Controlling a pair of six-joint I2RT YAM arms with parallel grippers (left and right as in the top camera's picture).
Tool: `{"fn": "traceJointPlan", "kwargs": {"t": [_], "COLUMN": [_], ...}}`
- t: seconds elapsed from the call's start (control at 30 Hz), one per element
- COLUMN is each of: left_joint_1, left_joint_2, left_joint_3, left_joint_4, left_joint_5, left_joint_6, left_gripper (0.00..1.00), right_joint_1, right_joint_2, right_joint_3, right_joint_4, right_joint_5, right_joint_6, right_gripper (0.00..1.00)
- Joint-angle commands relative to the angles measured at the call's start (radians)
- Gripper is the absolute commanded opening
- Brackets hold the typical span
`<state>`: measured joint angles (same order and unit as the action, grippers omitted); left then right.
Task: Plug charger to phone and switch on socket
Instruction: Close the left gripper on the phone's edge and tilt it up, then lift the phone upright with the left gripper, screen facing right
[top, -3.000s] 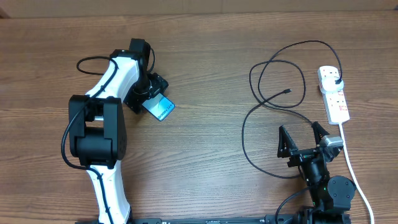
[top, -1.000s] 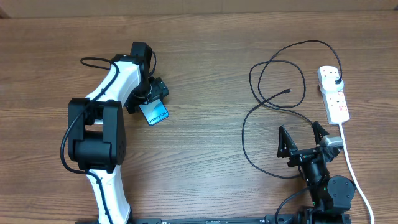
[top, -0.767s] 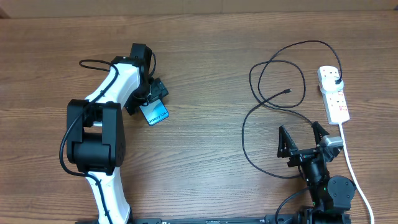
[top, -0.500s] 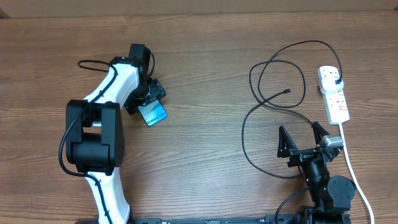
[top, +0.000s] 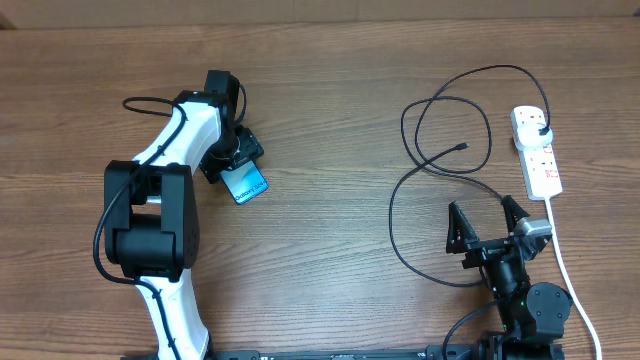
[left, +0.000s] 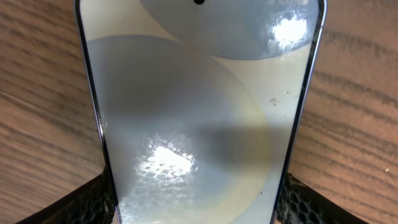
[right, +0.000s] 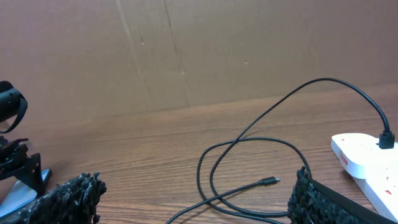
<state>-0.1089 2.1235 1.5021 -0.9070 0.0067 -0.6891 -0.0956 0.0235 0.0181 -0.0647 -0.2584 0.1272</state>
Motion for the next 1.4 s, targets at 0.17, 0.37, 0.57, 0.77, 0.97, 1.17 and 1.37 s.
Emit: {"fn": "traceJointPlan", "kwargs": {"t": [0.17, 0.37, 0.57, 0.77, 0.97, 1.17, 1.37], "left_joint_1": [-0.002, -0.002, -0.003, -0.003, -0.003, -0.003, -0.003], "left_joint_2": [0.081, 0.081, 0.081, 0.081, 0.081, 0.081, 0.081], "left_joint_3": [0.037, 0.151, 0.226, 0.256, 0.257, 0.257, 0.257], "left_joint_4": [-0.102, -0.209, -0.279, -0.335, -0.349, -0.383, -0.436], "left_joint_5": [0.118, 0.118, 0.125, 0.154, 0.412, 0.640, 0.857], "left_joint_6": [0.005, 0.026, 0.063, 0.090, 0.248, 0.345, 0.406], "left_gripper": [0.74, 0.74, 0.73, 0.73, 0.72, 0.72, 0.71], "right_joint_1": [0.005, 0.005, 0.005, 0.005, 0.005, 0.005, 0.005], "right_joint_2": [-0.001, -0.001, -0.001, -0.001, -0.001, -0.001, -0.001], "right_joint_3": [-0.010, -0.010, -0.010, -0.010, -0.010, -0.010, -0.010], "right_joint_4": [0.005, 0.005, 0.005, 0.005, 0.005, 0.005, 0.005], "right_joint_5": [0.004, 0.004, 0.004, 0.004, 0.004, 0.004, 0.004], "right_joint_6": [0.002, 0.002, 0.002, 0.002, 0.002, 0.002, 0.002], "right_gripper": [1.00, 1.00, 1.00, 1.00, 1.00, 1.00, 1.00]}}
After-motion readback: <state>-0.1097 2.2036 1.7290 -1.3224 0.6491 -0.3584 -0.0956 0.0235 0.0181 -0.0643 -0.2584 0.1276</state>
